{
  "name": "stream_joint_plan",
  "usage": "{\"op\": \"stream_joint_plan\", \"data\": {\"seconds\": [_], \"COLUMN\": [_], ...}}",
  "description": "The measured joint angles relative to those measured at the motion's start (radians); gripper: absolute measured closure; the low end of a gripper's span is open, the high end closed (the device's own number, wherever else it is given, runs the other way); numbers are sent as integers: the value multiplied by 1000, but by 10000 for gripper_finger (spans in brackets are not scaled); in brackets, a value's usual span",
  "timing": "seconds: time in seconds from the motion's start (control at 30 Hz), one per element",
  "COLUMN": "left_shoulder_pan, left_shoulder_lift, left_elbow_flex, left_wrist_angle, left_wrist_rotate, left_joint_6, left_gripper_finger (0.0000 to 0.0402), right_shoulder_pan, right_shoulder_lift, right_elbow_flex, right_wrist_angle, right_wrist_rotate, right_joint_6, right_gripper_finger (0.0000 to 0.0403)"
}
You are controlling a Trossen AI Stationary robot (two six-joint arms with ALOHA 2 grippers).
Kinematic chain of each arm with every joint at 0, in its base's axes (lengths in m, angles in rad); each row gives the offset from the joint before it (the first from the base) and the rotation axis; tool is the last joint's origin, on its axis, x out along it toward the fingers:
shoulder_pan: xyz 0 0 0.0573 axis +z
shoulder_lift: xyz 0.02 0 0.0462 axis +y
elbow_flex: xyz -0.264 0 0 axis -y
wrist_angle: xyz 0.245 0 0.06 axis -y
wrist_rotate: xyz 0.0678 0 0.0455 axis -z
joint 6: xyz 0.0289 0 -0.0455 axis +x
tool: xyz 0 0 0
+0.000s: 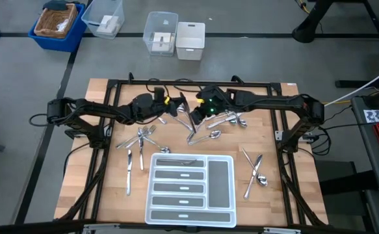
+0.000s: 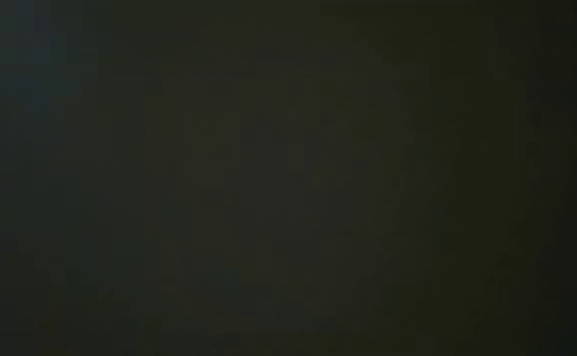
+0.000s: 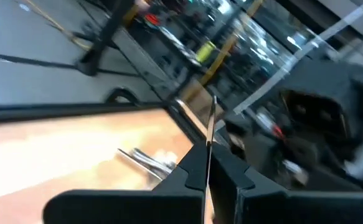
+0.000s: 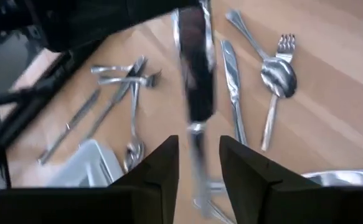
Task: Sort silverware
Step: Put the silver knife into the middle section of the white silverware tray
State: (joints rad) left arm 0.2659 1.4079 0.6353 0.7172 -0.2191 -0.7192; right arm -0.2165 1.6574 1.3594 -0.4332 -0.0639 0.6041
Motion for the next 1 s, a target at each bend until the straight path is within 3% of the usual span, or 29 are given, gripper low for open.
{"op": "stream_joint_plan", "data": {"seconds": [0.4, 0.63, 1.0], "left_shoulder_pan": [-139, -308, -473], "left_shoulder_lift": [-173, -257, -254], "left_elbow_flex": [0, 1, 1], "left_wrist_angle": [-34, -277, -488], "left_wrist_rotate": [387, 401, 339], "left_joint_6": [301, 481, 423], "left_gripper_finger": [401, 401, 401], "right_shoulder_pan": [1, 1, 1], "right_shoulder_lift": [-220, -332, -377], "right_elbow_flex": [0, 0, 0], "right_wrist_angle": [-333, -479, -569], "right_wrist_rotate": [78, 79, 79], "right_joint_6": [-60, -60, -60], "right_gripper_finger": [287, 288, 288]}}
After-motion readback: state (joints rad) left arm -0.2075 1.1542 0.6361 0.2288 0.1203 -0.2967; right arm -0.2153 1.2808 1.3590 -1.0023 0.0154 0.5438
